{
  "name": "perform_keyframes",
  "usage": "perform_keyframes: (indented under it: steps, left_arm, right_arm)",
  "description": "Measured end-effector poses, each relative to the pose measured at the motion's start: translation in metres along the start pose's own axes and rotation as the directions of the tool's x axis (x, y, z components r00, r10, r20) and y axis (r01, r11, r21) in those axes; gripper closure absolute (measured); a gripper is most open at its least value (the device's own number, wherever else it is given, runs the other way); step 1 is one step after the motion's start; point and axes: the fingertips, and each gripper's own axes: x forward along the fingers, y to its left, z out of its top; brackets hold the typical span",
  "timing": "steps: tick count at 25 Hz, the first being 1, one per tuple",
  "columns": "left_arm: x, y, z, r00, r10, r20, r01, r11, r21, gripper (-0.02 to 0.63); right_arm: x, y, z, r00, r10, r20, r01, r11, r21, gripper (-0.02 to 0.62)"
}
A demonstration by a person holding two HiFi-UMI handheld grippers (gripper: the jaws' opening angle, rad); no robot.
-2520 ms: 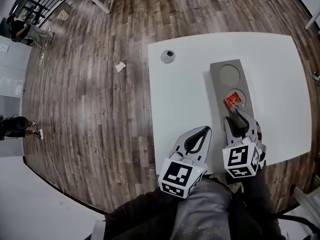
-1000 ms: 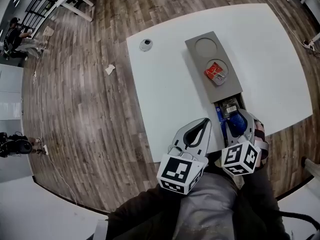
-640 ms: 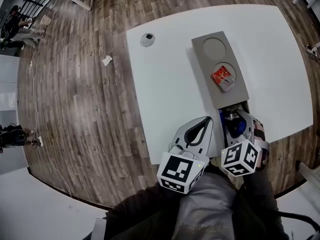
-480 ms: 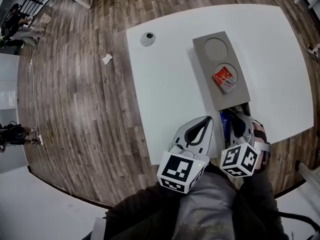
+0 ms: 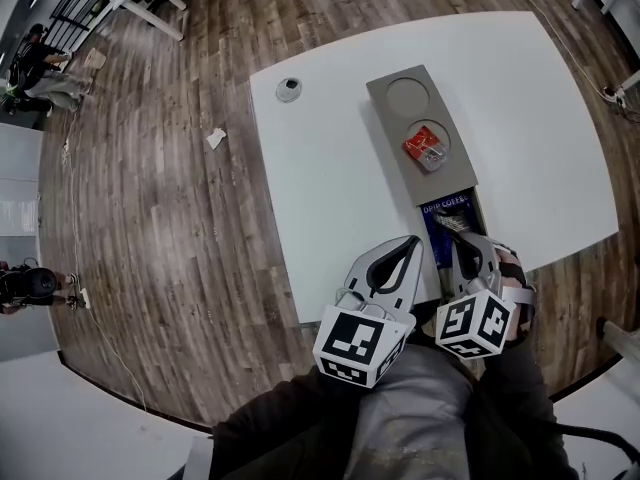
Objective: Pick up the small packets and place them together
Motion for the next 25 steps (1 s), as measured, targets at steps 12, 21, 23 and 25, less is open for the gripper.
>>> perform_keyframes:
  steps: [12,21,23,25]
  left_arm:
    - [-0.031,-0.074,-0.001,0.998,-0.058,0.035,0.054,0.995,0.089,0.603]
    - [-0.027,-0.059,0.018,0.998,-0.033,0.054,0.027,0.995,0.098,0.603]
    - [-0.023,-0.05,0.025,0.998,-0.024,0.058,0.018,0.995,0.099,0.603]
    - [-0.018,-0.039,0.032,0.998,-0.011,0.062,0.005,0.995,0.098,0.603]
  right_arm:
    - [-0.079,-0.005,-0.01,0.986,-0.133,0.103,0.122,0.987,0.102,0.586]
    - [-0.078,-0.037,0.014,0.971,-0.186,0.153,0.168,0.978,0.12,0.586]
    - [-0.072,-0.048,0.022,0.968,-0.195,0.16,0.177,0.977,0.118,0.586]
    - [-0.064,-0.061,0.03,0.965,-0.202,0.167,0.185,0.976,0.114,0.586]
